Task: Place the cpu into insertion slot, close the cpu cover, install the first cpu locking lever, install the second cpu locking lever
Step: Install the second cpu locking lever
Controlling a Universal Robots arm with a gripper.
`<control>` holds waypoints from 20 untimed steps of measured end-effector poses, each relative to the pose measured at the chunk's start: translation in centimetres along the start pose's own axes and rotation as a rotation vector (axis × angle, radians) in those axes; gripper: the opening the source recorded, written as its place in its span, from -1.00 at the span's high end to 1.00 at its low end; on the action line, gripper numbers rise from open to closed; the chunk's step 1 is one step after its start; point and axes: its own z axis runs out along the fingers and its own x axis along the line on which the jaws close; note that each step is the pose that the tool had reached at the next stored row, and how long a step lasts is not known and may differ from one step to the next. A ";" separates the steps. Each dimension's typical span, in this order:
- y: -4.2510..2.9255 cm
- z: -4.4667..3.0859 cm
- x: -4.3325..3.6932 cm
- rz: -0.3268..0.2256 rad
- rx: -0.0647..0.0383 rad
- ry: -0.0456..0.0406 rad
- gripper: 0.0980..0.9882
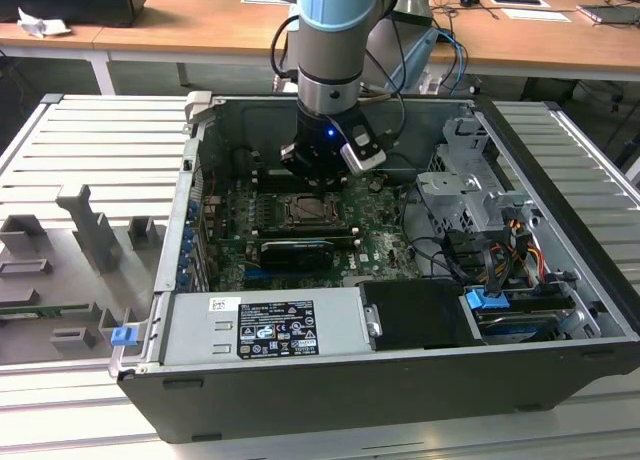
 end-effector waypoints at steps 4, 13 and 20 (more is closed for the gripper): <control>0.10 -1.31 -0.05 0.000 -0.001 -0.0001 0.98; -1.17 -1.43 0.06 0.000 0.000 0.0001 0.98; -2.59 -1.68 0.13 0.000 0.000 0.0001 0.98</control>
